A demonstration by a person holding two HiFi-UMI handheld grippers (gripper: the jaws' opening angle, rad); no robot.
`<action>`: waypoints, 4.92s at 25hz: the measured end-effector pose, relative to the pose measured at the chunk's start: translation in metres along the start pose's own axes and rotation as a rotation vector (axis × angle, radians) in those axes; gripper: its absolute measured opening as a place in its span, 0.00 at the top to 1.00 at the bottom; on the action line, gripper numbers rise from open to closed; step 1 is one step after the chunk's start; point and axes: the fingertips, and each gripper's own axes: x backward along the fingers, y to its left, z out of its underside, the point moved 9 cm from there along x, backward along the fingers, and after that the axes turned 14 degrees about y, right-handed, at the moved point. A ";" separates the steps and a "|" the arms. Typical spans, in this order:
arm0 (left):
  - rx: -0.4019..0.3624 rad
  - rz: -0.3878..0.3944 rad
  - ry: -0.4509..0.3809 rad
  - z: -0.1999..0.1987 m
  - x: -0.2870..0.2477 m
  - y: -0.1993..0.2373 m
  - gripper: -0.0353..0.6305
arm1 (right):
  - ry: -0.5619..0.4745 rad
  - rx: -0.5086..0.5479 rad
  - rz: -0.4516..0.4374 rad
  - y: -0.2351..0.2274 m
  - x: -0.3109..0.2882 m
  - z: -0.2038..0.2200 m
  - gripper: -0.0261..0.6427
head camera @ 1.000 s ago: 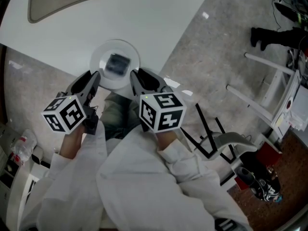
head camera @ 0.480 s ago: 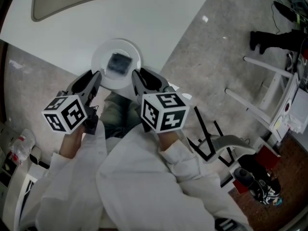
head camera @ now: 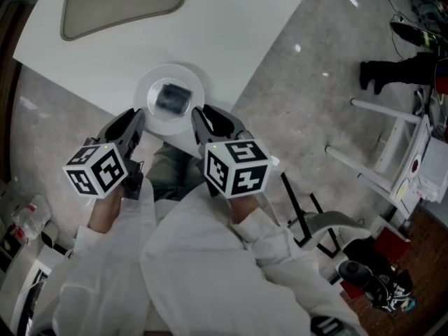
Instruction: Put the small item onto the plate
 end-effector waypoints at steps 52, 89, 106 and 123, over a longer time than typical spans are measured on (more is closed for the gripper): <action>-0.083 0.058 -0.087 -0.167 0.026 0.102 0.84 | -0.041 0.051 0.008 0.064 -0.092 -0.163 0.84; -0.141 0.032 0.055 -0.287 -0.049 0.175 0.84 | 0.001 -0.055 0.019 0.028 -0.198 -0.264 0.84; -0.199 -0.014 0.128 -0.289 -0.063 0.175 0.84 | 0.025 -0.064 0.069 0.023 -0.209 -0.267 0.84; -0.224 -0.061 0.108 -0.286 -0.062 0.170 0.83 | 0.023 0.003 0.182 0.033 -0.210 -0.268 0.84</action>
